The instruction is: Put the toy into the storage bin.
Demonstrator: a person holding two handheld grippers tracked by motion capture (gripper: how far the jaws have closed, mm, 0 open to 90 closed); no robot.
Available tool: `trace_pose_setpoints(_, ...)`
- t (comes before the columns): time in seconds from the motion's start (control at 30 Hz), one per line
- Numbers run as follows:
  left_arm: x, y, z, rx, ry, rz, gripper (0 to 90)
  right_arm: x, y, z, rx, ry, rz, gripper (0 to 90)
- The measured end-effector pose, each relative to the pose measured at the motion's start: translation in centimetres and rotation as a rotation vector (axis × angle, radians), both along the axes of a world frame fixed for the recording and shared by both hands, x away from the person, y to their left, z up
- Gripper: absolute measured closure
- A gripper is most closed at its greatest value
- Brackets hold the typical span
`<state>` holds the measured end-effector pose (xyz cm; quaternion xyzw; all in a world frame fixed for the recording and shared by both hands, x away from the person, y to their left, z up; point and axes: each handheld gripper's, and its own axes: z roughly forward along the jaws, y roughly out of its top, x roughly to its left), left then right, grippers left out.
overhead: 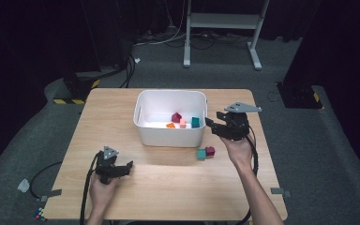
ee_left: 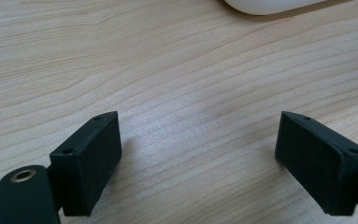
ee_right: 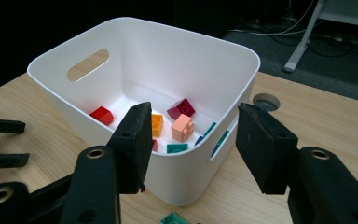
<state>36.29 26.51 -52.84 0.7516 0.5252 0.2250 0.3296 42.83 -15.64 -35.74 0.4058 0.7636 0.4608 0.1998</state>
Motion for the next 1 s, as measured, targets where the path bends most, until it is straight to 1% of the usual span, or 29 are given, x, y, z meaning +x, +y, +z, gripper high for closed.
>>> trace_pose_setpoints(0.3, 0.0, 0.0, 0.0, 0.0, 0.0, 0.0, 14.5, -0.8, -1.0, -0.5, 0.001, -0.006, -0.009, 45.4)
trace_pose_setpoints(0.43, 0.0, 0.0, 0.0, 0.0, 0.0, 0.0, 14.5, -1.2, -1.5, -0.9, 0.013, -0.007, -0.013, 44.5)
trace_pose_setpoints(0.63, 0.0, 0.0, 0.0, 0.0, 0.0, 0.0, 14.6, -1.7, -2.2, -1.9, 0.022, 0.006, -0.025, 44.5)
trace_pose_setpoints(0.8, 0.0, 0.0, 0.0, 0.0, 0.0, 0.0, 14.6, -2.2, -2.6, -2.8, 0.017, 0.014, -0.037, 44.5)
trace_pose_setpoints(0.87, 0.0, 0.0, 0.0, 0.001, 0.0, 0.0, 14.6, -2.4, -2.8, -3.2, 0.017, 0.019, -0.041, 44.3)
trace_pose_setpoints(0.9, 0.0, 0.0, 0.0, 0.0, 0.0, 0.0, 14.6, -2.6, -3.0, -3.7, 0.016, 0.022, -0.049, 44.1)
trace_pose_setpoints(1.0, 0.0, 0.0, 0.0, 0.0, 0.0, 0.001, 14.6, -2.7, -3.1, -4.2, 0.019, 0.03, -0.052, 44.0)
